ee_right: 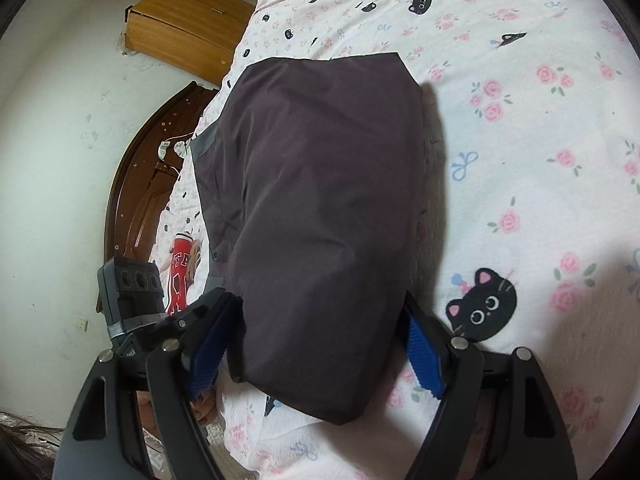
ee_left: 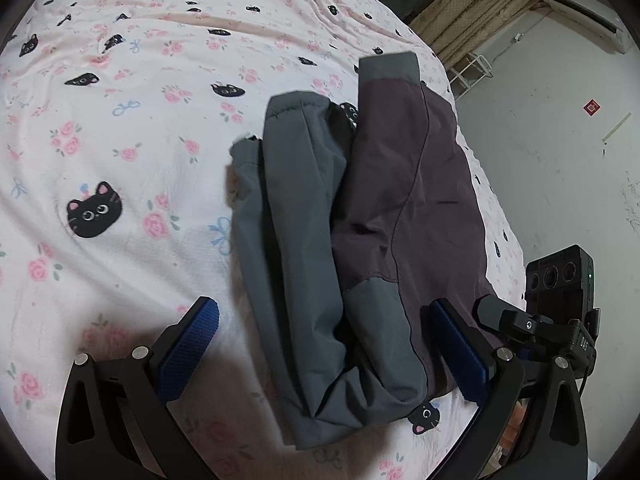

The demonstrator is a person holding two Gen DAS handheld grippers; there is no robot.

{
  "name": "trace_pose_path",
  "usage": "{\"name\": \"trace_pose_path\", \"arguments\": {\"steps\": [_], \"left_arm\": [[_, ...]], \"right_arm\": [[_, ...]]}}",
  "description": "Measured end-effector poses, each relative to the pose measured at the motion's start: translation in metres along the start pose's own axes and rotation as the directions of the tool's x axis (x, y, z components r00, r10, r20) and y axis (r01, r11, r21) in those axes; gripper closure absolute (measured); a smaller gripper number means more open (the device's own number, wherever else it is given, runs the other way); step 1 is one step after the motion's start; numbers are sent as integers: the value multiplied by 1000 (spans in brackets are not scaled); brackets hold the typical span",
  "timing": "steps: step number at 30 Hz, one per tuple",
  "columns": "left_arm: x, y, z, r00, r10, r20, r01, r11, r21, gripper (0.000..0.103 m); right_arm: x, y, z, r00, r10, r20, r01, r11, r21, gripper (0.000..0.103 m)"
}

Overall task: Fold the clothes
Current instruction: 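Lower the bundle onto the bed with both grippers and flatten it, then lift the folded bundle with both grippers and carry it along the bed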

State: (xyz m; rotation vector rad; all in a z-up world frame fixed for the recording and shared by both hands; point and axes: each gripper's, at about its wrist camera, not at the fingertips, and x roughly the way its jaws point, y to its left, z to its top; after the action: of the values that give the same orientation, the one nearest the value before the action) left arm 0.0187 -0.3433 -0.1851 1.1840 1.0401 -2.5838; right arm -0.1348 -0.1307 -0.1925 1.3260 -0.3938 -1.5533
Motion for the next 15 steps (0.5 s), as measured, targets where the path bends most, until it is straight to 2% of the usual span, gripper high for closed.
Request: {"name": "trace_pose_path", "arguments": {"steps": [5,7,8,10,13,15], "left_arm": [[5,-6,0,998,-54,-13,54,999,-4,1],[5,-8,0,996,-88,-13,87,996,-10,18],[4,-9,0,995,-99,-10,99,995,-13,22],[1,-11,0,993,-122,1,122,993,-5,48],[-6,-11,1,992,-129,10,128,992,17,63],[-9,-12,3,991,-130,12,129,991,29,66]], "right_arm": [[5,4,-1,1000,10,12,-10,1000,3,32],[5,6,-2,1000,15,18,-15,1000,-2,36],[5,8,-3,1000,17,20,-17,1000,-8,38],[5,13,-4,1000,3,26,-2,1000,-27,41],[1,20,-4,999,-19,37,21,998,-58,46],[-3,25,-3,999,-24,44,27,997,-74,48]]}}
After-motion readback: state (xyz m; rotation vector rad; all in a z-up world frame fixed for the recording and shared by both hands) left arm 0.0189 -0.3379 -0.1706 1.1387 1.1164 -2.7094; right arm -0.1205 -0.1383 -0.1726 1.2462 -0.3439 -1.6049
